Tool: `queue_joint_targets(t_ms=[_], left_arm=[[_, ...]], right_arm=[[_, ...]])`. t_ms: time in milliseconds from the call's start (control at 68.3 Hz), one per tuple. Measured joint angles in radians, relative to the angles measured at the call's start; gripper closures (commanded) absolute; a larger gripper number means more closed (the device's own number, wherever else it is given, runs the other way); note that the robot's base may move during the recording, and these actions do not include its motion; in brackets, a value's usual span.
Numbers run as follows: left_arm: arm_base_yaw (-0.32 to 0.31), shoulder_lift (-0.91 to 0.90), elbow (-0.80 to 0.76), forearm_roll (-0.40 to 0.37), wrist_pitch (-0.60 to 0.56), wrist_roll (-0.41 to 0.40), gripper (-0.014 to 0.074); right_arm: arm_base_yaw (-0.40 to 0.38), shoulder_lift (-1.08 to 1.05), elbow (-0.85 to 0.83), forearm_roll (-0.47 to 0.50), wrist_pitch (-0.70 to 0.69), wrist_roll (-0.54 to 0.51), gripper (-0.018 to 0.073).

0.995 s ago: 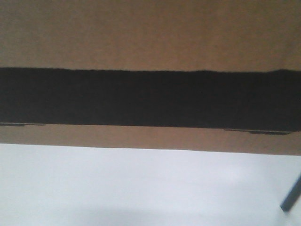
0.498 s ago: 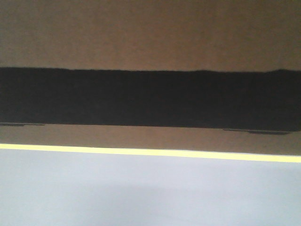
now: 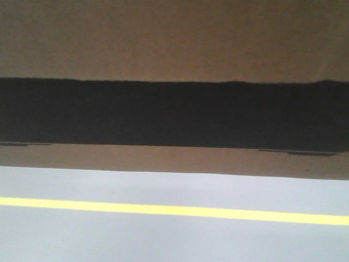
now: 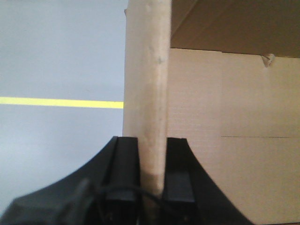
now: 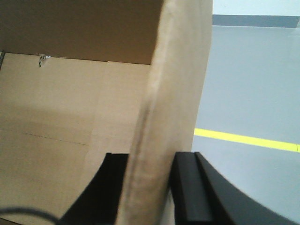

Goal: Grab box from left shelf to table start
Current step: 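Carry the box with both grippers while driving toward the white table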

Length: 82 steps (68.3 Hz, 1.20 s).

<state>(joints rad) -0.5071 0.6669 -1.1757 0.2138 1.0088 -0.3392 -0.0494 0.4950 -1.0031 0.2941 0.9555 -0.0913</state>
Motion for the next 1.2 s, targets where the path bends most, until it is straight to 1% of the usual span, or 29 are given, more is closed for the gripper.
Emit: queue_joint_targets(t_ms=[1200], left_arm=[[0.000, 0.000, 0.000, 0.000, 0.000, 0.000, 0.0688]], right_arm=[[0.000, 0.000, 0.000, 0.000, 0.000, 0.000, 0.0501]])
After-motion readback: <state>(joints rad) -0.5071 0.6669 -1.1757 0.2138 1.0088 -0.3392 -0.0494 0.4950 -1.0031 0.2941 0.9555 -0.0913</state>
